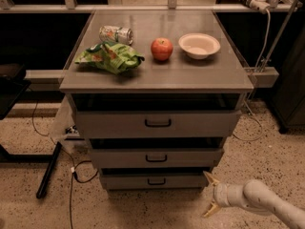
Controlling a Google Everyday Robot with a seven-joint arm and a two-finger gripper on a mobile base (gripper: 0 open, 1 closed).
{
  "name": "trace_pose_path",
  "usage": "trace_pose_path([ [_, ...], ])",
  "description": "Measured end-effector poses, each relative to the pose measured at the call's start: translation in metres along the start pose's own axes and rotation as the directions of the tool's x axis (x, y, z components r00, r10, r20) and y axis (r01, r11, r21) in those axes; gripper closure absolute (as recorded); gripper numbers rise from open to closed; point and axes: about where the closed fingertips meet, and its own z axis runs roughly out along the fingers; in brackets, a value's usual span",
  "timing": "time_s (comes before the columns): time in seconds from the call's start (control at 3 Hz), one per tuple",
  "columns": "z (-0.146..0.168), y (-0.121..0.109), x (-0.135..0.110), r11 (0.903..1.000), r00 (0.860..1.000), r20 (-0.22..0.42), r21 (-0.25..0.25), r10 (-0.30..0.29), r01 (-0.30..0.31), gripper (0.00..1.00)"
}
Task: Open bottom drawer
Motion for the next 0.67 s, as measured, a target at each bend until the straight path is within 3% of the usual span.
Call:
trace_pose_path([
  [0.67, 0.068, -0.017, 0.035, 0.9999, 1.000, -0.021, 0.012, -0.002, 0.002, 0.00],
])
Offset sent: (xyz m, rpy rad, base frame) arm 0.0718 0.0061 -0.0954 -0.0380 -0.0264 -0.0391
